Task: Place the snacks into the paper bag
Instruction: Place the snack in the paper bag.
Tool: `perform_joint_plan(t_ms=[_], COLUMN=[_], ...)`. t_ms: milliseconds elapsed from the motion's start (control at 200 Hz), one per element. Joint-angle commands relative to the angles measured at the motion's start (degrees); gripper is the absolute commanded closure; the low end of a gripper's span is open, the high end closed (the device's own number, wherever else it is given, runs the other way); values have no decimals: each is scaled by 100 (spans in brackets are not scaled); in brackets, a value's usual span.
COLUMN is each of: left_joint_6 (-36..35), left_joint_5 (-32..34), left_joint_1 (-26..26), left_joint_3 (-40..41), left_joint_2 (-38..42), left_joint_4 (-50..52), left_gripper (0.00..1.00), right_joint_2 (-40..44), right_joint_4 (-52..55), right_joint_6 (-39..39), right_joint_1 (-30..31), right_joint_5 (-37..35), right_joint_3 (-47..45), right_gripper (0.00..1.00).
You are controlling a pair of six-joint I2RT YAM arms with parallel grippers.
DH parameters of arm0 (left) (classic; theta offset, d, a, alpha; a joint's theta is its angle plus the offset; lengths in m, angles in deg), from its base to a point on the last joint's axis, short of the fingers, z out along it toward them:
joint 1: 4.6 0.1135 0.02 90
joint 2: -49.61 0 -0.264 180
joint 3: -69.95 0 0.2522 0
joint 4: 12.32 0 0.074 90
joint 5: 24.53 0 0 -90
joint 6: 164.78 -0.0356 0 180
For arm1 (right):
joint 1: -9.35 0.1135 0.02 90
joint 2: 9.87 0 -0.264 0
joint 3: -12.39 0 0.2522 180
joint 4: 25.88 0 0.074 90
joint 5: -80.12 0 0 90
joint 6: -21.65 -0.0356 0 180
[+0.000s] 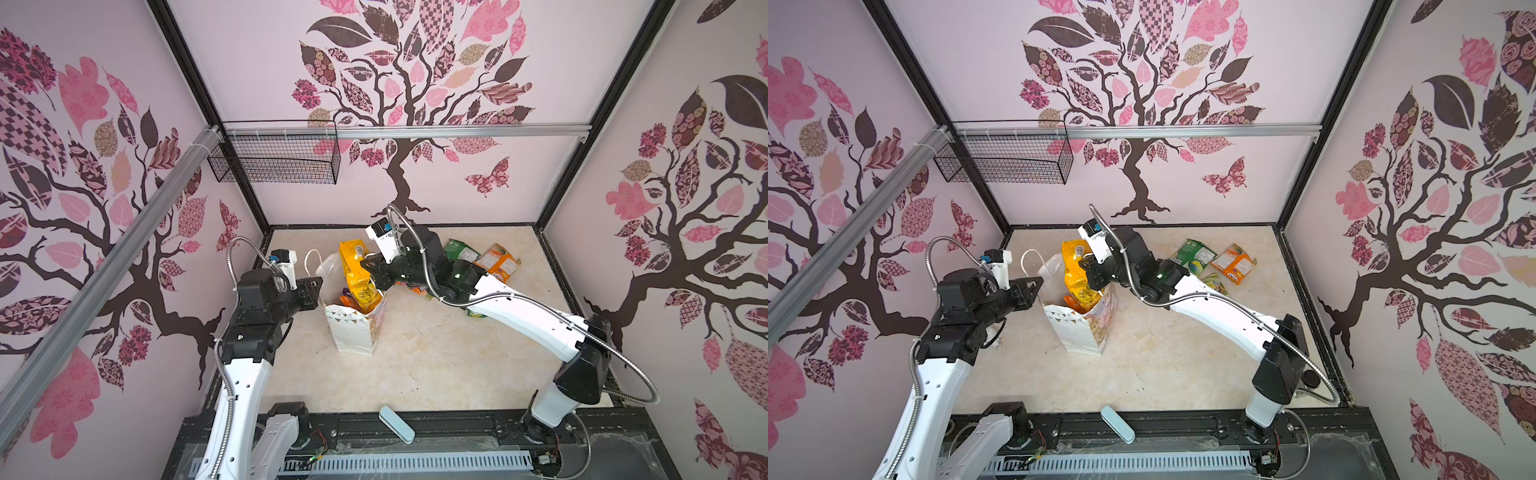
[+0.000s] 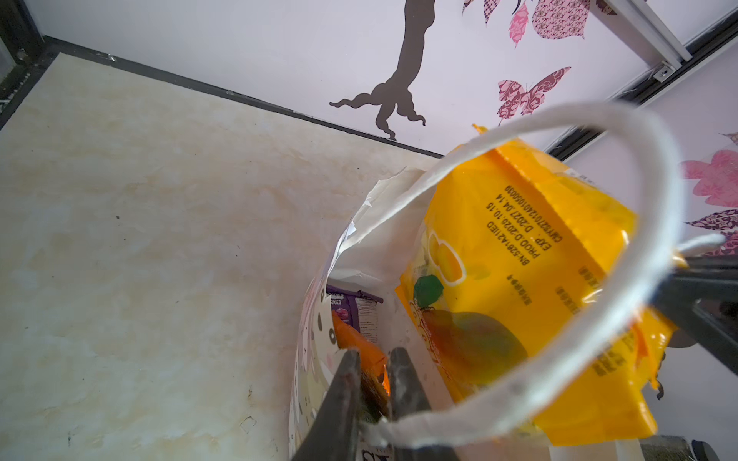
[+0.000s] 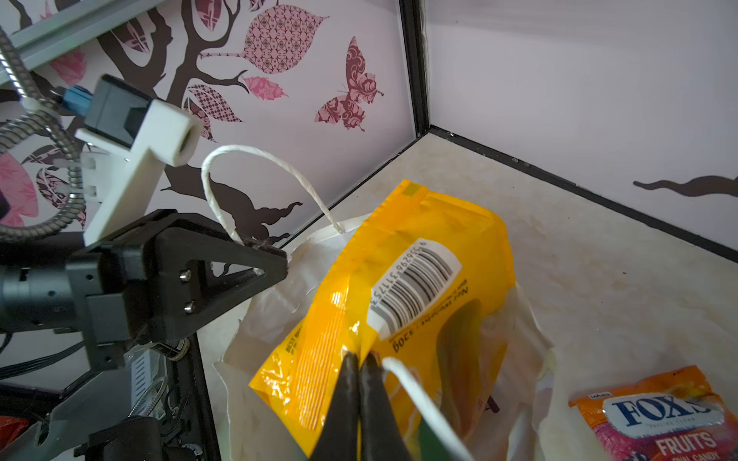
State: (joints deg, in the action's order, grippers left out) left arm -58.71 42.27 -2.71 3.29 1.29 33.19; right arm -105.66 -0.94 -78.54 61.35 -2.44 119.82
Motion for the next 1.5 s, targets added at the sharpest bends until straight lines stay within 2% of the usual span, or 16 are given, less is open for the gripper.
perform_joint_plan(t_ms=[0, 225, 415, 715, 1065, 1316, 1391, 1496], left_joint_6=[-34, -25, -17, -16, 1, 14, 18, 27], left_joint_5=[-31, -52, -96, -113, -150, -123, -141, -145], left_joint_1=[28, 50, 61, 69, 77, 105, 111, 147], left_joint_3=[140, 146, 141, 143, 140, 175, 175, 173], left_joint_2=[-14, -25, -37, -42, -49, 20, 18, -2], left_joint_4=[-44, -54, -61, -78, -89, -116, -127, -136], left_gripper=[81, 81, 81, 81, 81, 81, 81, 81], right_joint_2=[436, 565, 672, 882, 1084, 1745, 2003, 2245], right_joint_4=[-646, -472, -468, -338, -37, 209, 194, 184], right_joint_6=[211, 306, 327, 343, 531, 840, 791, 357], right_joint_1=[21, 30, 29, 33, 32, 5, -148, -610], right_joint_5=[-90, -39, 9, 106, -413, -1494, -1769, -1609], right_joint_3=[169, 197, 210, 295, 221, -269, -534, -889], right_gripper=[100, 100, 77, 68, 65, 58, 57, 56])
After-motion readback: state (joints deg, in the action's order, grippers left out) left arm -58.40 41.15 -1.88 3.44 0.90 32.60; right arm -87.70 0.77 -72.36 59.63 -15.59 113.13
